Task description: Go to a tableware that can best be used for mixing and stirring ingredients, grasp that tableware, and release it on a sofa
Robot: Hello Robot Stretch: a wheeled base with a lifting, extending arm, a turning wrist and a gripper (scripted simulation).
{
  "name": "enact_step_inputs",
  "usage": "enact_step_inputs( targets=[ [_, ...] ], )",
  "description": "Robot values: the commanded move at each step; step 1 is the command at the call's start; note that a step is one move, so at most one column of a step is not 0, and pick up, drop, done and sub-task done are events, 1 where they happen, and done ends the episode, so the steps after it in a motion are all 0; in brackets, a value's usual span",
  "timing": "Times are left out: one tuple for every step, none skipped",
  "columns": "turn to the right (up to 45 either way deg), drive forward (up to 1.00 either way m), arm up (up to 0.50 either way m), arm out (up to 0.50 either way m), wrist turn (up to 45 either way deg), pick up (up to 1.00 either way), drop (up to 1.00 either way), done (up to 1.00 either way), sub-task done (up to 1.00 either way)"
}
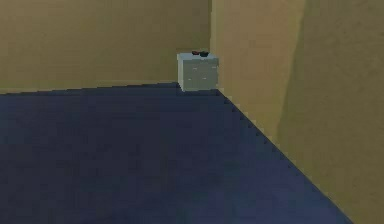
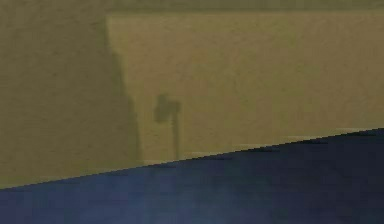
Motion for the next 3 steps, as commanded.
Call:
enact_step_inputs(
  targets=[
    [0.0,1.00,0.00,0.00,0.0,0.00,0.00,0.00,0.00],
    [-3.0,0.00,0.00,0.00,0.0,0.00,0.00,0.00,0.00],
    [0.0,1.00,0.00,0.00,0.0,0.00,0.00,0.00,0.00]
  ],
)
